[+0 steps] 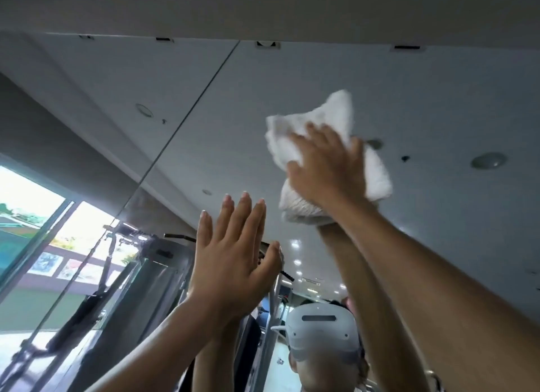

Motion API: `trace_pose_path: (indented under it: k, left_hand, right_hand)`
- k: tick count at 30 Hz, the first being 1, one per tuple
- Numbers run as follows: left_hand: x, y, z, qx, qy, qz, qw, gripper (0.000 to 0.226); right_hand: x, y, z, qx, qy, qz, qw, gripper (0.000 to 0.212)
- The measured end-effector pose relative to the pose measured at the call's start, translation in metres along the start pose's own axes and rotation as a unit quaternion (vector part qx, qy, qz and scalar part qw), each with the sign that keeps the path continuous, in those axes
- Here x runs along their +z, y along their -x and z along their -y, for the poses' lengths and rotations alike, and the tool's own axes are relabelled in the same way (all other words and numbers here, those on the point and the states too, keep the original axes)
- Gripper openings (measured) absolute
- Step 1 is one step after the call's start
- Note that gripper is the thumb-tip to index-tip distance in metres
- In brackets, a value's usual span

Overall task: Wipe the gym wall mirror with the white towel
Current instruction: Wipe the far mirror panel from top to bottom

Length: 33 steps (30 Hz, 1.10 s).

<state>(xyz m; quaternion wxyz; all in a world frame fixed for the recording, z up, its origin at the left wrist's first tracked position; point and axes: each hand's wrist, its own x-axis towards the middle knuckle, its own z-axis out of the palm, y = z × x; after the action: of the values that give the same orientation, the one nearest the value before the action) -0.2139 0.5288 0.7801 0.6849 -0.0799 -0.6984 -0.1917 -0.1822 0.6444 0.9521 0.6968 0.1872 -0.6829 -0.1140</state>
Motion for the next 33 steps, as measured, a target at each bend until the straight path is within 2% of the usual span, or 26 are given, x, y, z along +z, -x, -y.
trace_pose_path:
  k: [3, 6, 7, 8, 11, 12, 13, 15, 17, 18, 19, 20, 21, 23, 25, 26, 27, 29, 31, 32, 33]
  left_hand:
    - [0.0, 0.0, -0.001, 0.006, 0.008, -0.01, 1.0, 0.074]
    - [0.001, 0.001, 0.0, 0.012, 0.008, -0.004, 1.0, 0.075]
    - [0.001, 0.001, 0.001, 0.015, 0.006, -0.005, 1.0, 0.076]
    - [0.001, 0.001, 0.002, 0.018, 0.004, -0.005, 1.0, 0.076]
    - [0.002, 0.001, 0.003, 0.026, 0.0, -0.012, 1.0, 0.076]
    - [0.003, 0.0, 0.004, 0.028, -0.001, -0.013, 1.0, 0.075]
    - [0.003, 0.0, 0.004, 0.027, -0.001, -0.013, 1.0, 0.073]
    - [0.004, 0.0, 0.003, 0.022, -0.002, -0.014, 1.0, 0.072]
    - [0.003, 0.001, 0.002, 0.023, -0.006, -0.011, 1.0, 0.072]
    - [0.003, 0.001, 0.002, 0.024, -0.008, -0.007, 1.0, 0.072]
    - [0.003, 0.002, 0.002, 0.026, -0.009, -0.006, 1.0, 0.072]
    - [0.003, 0.002, 0.002, 0.028, -0.009, -0.008, 1.0, 0.072]
    - [0.004, 0.002, 0.003, 0.029, -0.011, -0.011, 0.999, 0.071]
    - [0.004, 0.003, 0.003, 0.031, -0.015, -0.017, 0.999, 0.071]
    - [0.003, 0.002, 0.002, 0.054, -0.021, -0.018, 0.998, 0.071]
    - [0.002, 0.003, 0.001, 0.075, -0.03, -0.015, 0.997, 0.071]
    - [0.002, 0.003, 0.001, 0.095, -0.039, -0.009, 0.995, 0.071]
    - [-0.001, 0.003, 0.0, 0.106, -0.047, 0.005, 0.993, 0.071]
    - [-0.003, 0.002, -0.002, 0.094, -0.046, 0.014, 0.994, 0.072]
    - [-0.003, 0.002, -0.003, 0.089, -0.052, 0.015, 0.995, 0.072]
    - [-0.004, 0.001, -0.005, 0.085, -0.059, 0.016, 0.995, 0.072]
  right_hand:
    - [0.001, 0.013, 0.023, -0.098, -0.011, 0.032, 0.995, 0.055]
    - [-0.013, 0.004, -0.002, -0.181, 0.002, 0.083, 0.98, 0.066]
    - [-0.017, -0.002, -0.019, -0.179, 0.003, 0.086, 0.98, 0.071]
    - [-0.019, -0.01, -0.036, -0.141, -0.001, 0.075, 0.987, 0.069]
    - [-0.015, -0.016, -0.053, 0.078, 0.004, -0.013, 0.997, 0.055]
    - [-0.01, -0.012, -0.042, 0.115, 0.014, -0.019, 0.993, 0.055]
    - [-0.007, -0.005, -0.029, 0.108, 0.023, -0.009, 0.994, 0.056]
    - [-0.006, 0.014, -0.007, -0.01, 0.02, 0.037, 0.999, 0.061]
    - [-0.018, 0.029, -0.014, -0.169, 0.0, 0.112, 0.979, 0.067]
    - [-0.025, 0.029, -0.028, -0.224, -0.01, 0.134, 0.965, 0.069]
    - [-0.029, 0.026, -0.046, -0.242, -0.012, 0.142, 0.96, 0.071]
    - [-0.032, 0.02, -0.066, -0.219, -0.003, 0.132, 0.967, 0.071]
    - [-0.033, 0.012, -0.085, -0.158, 0.01, 0.106, 0.982, 0.071]
    - [-0.032, 0.002, -0.103, 0.024, 0.019, 0.025, 0.999, 0.063]
    - [-0.024, -0.006, -0.086, 0.171, 0.021, -0.021, 0.985, 0.053]
    - [-0.021, -0.006, -0.07, 0.19, 0.024, -0.028, 0.981, 0.053]
    - [-0.018, -0.001, -0.053, 0.167, 0.029, -0.023, 0.985, 0.054]
    - [-0.013, 0.016, -0.029, 0.006, 0.034, 0.025, 0.999, 0.058]
    - [-0.024, 0.033, -0.034, -0.18, 0.011, 0.117, 0.977, 0.065]
    - [-0.032, 0.035, -0.048, -0.24, 0.001, 0.148, 0.959, 0.069]
    - [-0.037, 0.033, -0.067, -0.262, -0.002, 0.154, 0.953, 0.071]
